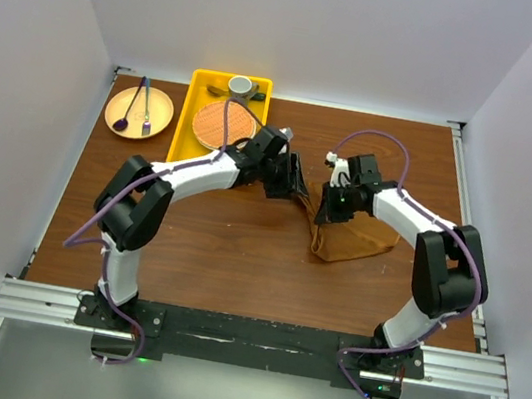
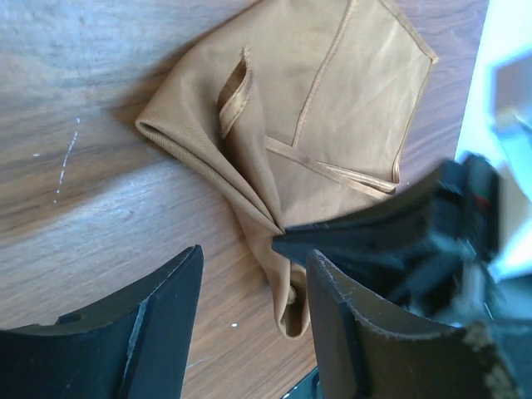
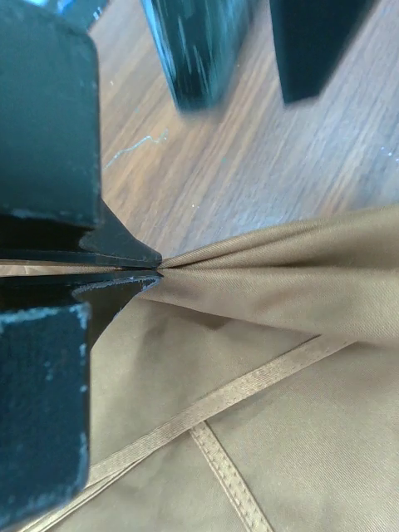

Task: Fold the napkin, place the utensils inside, and roll it up
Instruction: Roll the napkin with the utensil

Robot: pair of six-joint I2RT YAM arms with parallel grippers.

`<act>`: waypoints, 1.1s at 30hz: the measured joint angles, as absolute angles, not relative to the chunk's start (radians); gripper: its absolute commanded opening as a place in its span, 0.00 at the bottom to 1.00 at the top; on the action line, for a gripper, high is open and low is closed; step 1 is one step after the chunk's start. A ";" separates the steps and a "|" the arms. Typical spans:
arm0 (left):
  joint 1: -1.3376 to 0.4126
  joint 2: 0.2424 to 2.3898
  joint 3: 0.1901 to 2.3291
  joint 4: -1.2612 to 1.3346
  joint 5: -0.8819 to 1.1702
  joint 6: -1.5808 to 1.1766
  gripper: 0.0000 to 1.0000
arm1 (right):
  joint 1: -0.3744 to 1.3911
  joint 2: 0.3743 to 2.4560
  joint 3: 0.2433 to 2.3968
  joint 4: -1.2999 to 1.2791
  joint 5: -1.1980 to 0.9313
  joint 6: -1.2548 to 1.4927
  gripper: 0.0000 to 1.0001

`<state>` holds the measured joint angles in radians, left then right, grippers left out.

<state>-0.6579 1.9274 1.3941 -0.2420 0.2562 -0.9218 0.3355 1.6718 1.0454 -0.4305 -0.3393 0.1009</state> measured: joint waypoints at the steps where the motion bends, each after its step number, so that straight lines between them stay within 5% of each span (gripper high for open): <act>1: -0.657 1.920 1.393 -0.242 0.256 -0.910 0.51 | 0.319 1.684 1.045 -0.428 -0.366 0.102 0.00; 16: -0.688 1.918 1.364 -0.159 0.274 -0.794 0.39 | 0.090 1.850 1.085 -0.431 -0.635 0.135 0.00; 33: -0.693 1.989 1.351 -0.093 0.326 -0.793 0.38 | 0.077 1.881 1.096 -0.431 -0.732 0.176 0.00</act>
